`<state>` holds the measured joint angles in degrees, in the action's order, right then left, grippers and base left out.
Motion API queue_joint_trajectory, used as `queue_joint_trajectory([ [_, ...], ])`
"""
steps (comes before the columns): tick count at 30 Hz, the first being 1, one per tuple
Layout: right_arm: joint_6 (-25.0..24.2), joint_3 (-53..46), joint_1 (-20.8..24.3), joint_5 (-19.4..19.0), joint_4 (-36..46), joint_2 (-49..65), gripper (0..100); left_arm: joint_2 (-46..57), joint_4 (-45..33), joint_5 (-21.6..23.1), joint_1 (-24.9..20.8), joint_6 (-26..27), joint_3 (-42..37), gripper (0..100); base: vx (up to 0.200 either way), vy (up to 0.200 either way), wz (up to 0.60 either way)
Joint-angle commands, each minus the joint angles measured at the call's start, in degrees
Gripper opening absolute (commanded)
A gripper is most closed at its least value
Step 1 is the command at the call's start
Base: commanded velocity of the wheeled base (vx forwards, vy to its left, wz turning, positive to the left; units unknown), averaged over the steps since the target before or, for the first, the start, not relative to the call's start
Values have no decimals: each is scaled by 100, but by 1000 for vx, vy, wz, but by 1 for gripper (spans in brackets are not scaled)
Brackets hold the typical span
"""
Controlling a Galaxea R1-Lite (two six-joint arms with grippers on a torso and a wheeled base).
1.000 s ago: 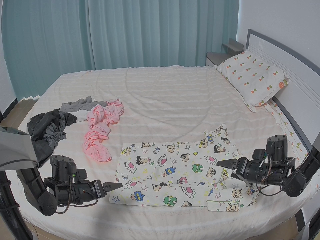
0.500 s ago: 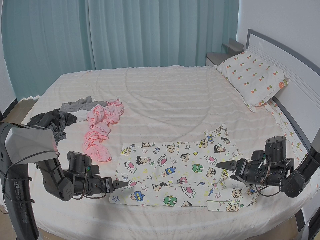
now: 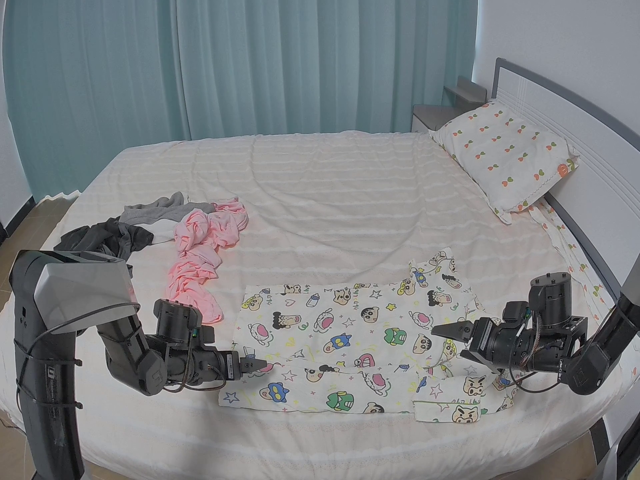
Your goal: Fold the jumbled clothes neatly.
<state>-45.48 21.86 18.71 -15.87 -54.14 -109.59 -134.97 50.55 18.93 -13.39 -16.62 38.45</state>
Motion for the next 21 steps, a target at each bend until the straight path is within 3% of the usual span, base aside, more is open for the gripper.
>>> queue_joint_trajectory([
  [1, -4, -6, 18, -4, 0, -36, 100, -82, -2, -4, -68, -8, 110, 100, 0, 0, 0],
  [2, -4, -6, 27, -4, 0, -36, 100, -99, -2, -12, -68, -8, 128, 0, 0, 0, 0],
  [7, -4, 3, 27, -12, 0, -53, 100, -161, -2, -267, -6, -8, 189, 0, 0, 0, 0],
  [21, -4, -6, 18, -12, 0, -45, 100, 173, -2, -302, 170, 0, -312, 0, 0, 0, 0],
])
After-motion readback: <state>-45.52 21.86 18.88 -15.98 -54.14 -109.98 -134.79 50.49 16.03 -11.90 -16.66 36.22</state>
